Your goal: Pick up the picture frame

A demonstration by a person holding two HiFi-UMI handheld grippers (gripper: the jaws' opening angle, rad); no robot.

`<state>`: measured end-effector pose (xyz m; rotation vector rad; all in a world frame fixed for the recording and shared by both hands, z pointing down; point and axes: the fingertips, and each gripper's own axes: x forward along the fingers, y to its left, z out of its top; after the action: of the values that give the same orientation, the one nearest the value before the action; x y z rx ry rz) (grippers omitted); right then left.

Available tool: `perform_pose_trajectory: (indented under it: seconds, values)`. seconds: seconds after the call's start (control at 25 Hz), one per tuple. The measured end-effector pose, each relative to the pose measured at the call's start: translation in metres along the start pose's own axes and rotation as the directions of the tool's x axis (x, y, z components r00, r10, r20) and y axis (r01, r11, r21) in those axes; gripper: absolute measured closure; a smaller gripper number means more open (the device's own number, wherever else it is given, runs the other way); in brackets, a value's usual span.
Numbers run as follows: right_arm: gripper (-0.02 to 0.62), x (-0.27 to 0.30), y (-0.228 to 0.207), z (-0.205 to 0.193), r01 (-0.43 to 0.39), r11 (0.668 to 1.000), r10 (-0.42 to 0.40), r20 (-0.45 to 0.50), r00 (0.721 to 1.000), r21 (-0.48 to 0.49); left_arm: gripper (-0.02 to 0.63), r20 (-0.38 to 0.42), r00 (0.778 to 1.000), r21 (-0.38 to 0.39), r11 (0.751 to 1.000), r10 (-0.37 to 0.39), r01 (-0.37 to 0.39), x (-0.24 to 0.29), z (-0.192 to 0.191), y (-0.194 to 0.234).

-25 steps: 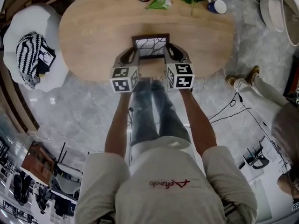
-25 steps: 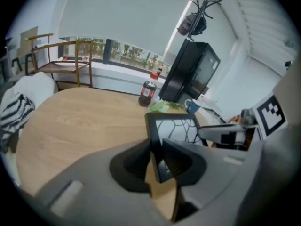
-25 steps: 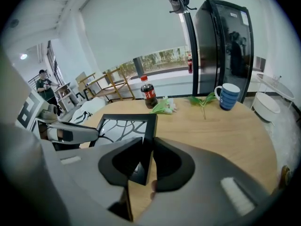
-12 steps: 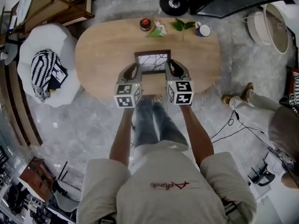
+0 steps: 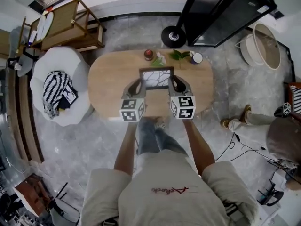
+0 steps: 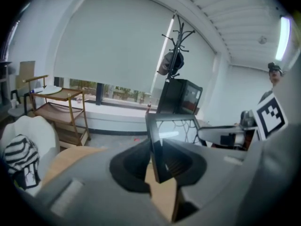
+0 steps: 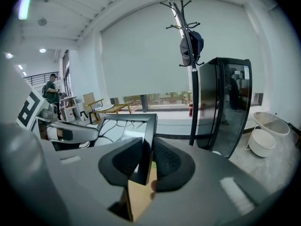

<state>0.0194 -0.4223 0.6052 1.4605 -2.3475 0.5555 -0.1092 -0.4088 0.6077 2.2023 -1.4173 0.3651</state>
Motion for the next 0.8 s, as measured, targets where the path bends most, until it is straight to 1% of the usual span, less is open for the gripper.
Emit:
perform_pose_trajectory:
  seconds: [0.2, 0.44, 0.8]
  values:
    - [0.517, -0.034, 0.006, 0.048, -0.006, 0.999, 0.008, 0.064, 0.998, -0.033, 0.526, 0.066, 0.998, 0.016, 1.000, 0.005, -0.006, -0.031, 0.045, -0.022]
    - [0.515, -0.077, 0.017, 0.101, -0.010, 0.999, 0.018, 0.157, 0.988, -0.054, 0.526, 0.135, 0.991, 0.079, 0.997, 0.004, -0.015, -0.071, 0.098, -0.049]
    - [0.515, -0.139, 0.027, 0.156, -0.007, 0.995, 0.033, 0.262, 0.964, -0.098, 0.526, 0.231, 0.973, 0.136, 0.990, -0.008, -0.024, -0.121, 0.149, -0.090]
